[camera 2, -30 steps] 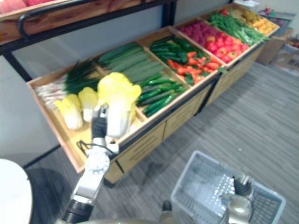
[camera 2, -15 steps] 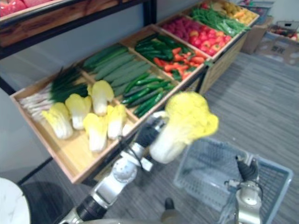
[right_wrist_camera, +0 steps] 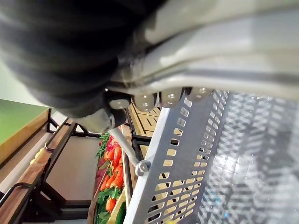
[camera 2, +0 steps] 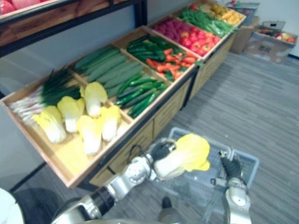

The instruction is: Pick vegetable in the basket

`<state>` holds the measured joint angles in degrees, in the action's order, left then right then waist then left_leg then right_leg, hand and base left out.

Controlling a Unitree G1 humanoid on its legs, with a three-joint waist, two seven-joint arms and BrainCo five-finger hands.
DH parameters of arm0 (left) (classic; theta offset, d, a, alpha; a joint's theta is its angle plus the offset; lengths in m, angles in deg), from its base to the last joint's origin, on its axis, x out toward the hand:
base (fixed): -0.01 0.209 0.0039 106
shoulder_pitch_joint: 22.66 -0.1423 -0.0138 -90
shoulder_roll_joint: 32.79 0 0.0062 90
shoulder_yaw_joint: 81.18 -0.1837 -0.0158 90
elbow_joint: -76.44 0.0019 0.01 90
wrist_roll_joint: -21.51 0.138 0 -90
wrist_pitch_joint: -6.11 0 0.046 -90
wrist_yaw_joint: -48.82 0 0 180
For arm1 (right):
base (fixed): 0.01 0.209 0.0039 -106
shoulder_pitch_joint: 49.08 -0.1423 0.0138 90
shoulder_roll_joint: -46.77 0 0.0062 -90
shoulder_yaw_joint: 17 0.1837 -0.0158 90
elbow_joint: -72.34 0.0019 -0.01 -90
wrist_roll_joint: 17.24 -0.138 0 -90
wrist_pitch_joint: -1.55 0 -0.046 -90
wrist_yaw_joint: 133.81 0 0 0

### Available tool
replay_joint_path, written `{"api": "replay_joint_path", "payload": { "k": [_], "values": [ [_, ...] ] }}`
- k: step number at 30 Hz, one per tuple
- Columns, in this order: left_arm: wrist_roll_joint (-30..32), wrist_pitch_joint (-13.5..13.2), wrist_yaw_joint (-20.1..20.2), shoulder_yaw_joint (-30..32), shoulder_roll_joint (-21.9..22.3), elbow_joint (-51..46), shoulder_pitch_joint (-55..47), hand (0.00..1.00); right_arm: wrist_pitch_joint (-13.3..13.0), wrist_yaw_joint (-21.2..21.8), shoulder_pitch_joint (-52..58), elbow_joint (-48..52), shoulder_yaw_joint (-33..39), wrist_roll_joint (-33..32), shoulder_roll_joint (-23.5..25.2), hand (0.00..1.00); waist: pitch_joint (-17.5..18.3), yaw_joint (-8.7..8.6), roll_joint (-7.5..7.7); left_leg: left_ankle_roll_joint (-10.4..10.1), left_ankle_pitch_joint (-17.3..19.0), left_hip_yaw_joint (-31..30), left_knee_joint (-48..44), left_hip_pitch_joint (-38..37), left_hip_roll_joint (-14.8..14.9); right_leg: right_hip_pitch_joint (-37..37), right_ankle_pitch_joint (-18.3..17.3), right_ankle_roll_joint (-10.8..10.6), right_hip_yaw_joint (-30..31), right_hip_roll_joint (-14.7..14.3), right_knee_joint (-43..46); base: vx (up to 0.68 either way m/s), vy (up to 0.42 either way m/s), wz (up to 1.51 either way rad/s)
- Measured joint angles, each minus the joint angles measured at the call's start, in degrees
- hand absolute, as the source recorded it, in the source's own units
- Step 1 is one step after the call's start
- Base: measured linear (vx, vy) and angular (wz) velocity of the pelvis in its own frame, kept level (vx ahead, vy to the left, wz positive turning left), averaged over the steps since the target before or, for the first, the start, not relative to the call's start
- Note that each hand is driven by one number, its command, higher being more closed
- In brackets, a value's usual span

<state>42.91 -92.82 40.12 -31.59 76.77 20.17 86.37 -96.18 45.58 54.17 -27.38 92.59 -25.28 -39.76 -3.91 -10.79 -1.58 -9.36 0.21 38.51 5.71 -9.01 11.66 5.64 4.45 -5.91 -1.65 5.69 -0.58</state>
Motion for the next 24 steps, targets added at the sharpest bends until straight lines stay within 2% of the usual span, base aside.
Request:
{"api": "replay_joint_path", "payload": {
  "k": [4, 8, 12, 15, 20, 24],
  "values": [
    [2.8, 0.7, -1.2, 1.9, 0.6, 5.4, 0.6, 1.00, 0.0, 1.1, 1.1, 0.6, -0.3, -2.1, 0.1, 1.00, 0.0, -0.14, 1.11, 0.1, 0.0, -0.1, -0.2, 0.2, -0.1, 0.1, 0.1, -0.1, 0.2, 0.0, -0.2, -0.01, -0.015, 0.00],
    [4.7, 0.9, -2.4, 3.6, 1.3, 10.3, 1.9, 1.00, -0.1, 1.7, 2.5, 2.7, -1.8, -2.3, 0.1, 1.00, 0.0, -0.27, 1.33, 0.1, 0.1, -0.2, -0.3, 0.8, -0.3, 0.8, 0.2, -0.2, 0.4, 0.2, -0.2, -0.01, -0.017, -0.02],
    [6.3, 3.4, -4.1, 5.5, 1.9, 17.2, 3.8, 1.00, -0.1, 2.9, 2.8, 3.7, -2.7, -4.7, 0.1, 1.00, -0.1, -1.08, 1.50, 0.1, 0.1, 0.0, -0.3, 0.9, -0.3, 1.1, 0.2, -0.2, 0.8, 0.0, -0.2, -0.01, -0.034, -0.05],
    [6.6, 4.7, -4.8, 6.7, 1.9, 19.0, 4.2, 1.00, -0.1, 3.2, 3.2, 4.1, -3.5, -6.1, 0.1, 1.00, -0.2, -1.88, 1.63, 0.1, 0.3, 0.3, -0.3, 0.8, -0.3, 1.4, 0.2, -0.2, 1.3, -0.1, -0.2, -0.02, -0.033, -0.07],
    [6.6, 5.2, -5.6, 6.9, 2.8, 19.1, 5.6, 1.00, -0.2, 3.6, 3.2, 4.8, -4.8, -7.8, 0.1, 1.00, -1.0, -2.02, 2.26, 0.0, 0.3, 0.7, -0.3, 1.0, -0.4, 1.9, 0.3, -0.3, 1.9, -0.2, -0.2, -0.03, -0.041, -0.07],
    [6.5, 5.3, -6.3, 6.1, 4.0, 19.1, 7.6, 1.00, -0.2, 3.4, 3.2, 4.8, -5.2, -7.9, 0.1, 1.00, -1.8, -2.50, 2.00, 0.1, 0.4, 0.7, -0.3, 1.2, -0.4, 2.2, 0.3, -0.3, 2.0, -0.2, -0.2, -0.02, -0.036, -0.01]
  ]
}}
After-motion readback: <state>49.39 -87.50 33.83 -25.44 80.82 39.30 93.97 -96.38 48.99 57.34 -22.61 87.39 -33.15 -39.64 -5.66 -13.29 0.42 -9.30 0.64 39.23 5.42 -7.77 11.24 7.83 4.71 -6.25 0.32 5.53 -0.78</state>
